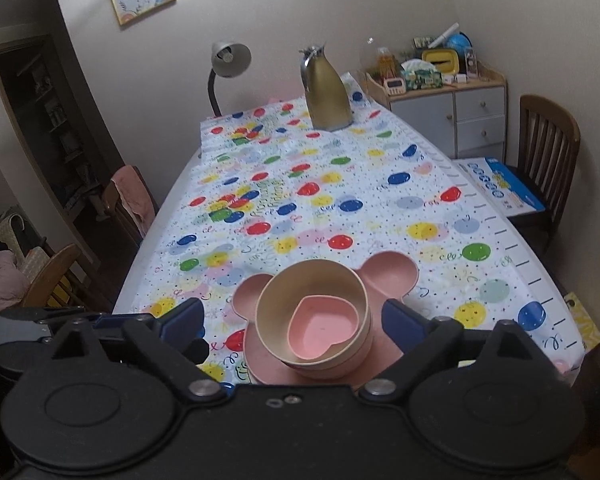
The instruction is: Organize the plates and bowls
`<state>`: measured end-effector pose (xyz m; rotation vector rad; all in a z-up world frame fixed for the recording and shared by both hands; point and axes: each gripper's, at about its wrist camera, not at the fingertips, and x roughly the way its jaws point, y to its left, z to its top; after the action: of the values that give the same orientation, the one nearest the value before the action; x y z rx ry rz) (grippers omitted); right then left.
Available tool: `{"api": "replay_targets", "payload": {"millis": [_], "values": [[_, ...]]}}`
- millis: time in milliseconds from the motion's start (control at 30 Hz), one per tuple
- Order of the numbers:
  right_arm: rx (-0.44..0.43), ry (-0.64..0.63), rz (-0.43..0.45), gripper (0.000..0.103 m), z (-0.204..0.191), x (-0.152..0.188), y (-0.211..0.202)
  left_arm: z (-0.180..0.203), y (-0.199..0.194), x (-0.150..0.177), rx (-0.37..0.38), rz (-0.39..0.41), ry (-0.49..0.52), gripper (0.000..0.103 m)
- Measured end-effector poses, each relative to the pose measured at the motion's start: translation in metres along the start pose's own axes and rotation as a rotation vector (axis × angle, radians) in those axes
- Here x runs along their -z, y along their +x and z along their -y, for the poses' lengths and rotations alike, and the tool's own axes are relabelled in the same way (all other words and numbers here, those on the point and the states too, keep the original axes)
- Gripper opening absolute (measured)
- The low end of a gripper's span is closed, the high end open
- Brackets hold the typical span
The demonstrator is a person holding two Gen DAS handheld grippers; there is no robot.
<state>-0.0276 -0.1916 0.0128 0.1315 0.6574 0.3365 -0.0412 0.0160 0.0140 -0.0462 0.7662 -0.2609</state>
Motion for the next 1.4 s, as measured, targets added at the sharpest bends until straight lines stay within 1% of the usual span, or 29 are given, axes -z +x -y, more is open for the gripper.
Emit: {"api": "replay_targets", "payload": {"millis": [33, 67, 100, 133, 200, 300, 400, 567, 667, 767, 900, 1033, 1267, 1400], "values": [[0.0, -0.006, 0.013, 0.102, -0.001, 0.001, -0.003, 0.0, -0.002, 0.0, -0.001, 0.001, 0.003, 0.088], [-0.001, -0.009, 0.026, 0.102, -0.002, 0.003, -0.006, 0.001, -0.004, 0.001, -0.002, 0.002, 0.003, 0.088], [-0.002, -0.011, 0.036, 0.102, -0.002, 0.004, -0.009, 0.0, -0.005, 0.002, -0.004, 0.006, 0.001, 0.091], [-0.002, -0.009, 0.04, 0.102, -0.001, 0.005, -0.012, 0.0, -0.007, 0.002, -0.005, 0.011, -0.002, 0.098], [-0.001, 0.001, 0.052, 0.102, 0.0, 0.007, -0.016, 0.0, -0.01, 0.003, -0.009, 0.031, -0.009, 0.102], [-0.001, 0.004, 0.069, 0.103, 0.003, 0.01, -0.021, 0.004, -0.016, 0.004, -0.03, 0.057, -0.013, 0.102], [-0.002, -0.024, 0.086, 0.103, 0.004, 0.015, -0.026, 0.01, -0.02, 0.007, -0.046, 0.072, -0.023, 0.102], [-0.042, -0.045, 0.085, 0.103, 0.009, 0.016, -0.03, 0.024, -0.02, 0.01, -0.07, 0.063, -0.069, 0.102], [-0.05, -0.069, 0.09, 0.103, 0.012, 0.016, -0.034, 0.033, -0.021, 0.013, -0.084, 0.053, -0.095, 0.102], [-0.065, -0.087, 0.078, 0.103, 0.016, 0.016, -0.038, 0.043, -0.022, 0.017, -0.107, 0.045, -0.104, 0.102], [-0.068, -0.078, 0.068, 0.103, 0.026, 0.017, -0.043, 0.05, -0.022, 0.022, -0.128, 0.032, -0.136, 0.102], [-0.088, -0.069, 0.064, 0.103, 0.032, 0.02, -0.046, 0.057, -0.025, 0.027, -0.144, 0.03, -0.148, 0.102], [-0.096, -0.079, 0.069, 0.103, 0.034, 0.021, -0.05, 0.06, -0.031, 0.028, -0.17, 0.046, -0.163, 0.102], [-0.099, -0.073, 0.054, 0.103, 0.036, 0.021, -0.048, 0.058, -0.032, 0.027, -0.183, 0.052, -0.177, 0.102]]}}
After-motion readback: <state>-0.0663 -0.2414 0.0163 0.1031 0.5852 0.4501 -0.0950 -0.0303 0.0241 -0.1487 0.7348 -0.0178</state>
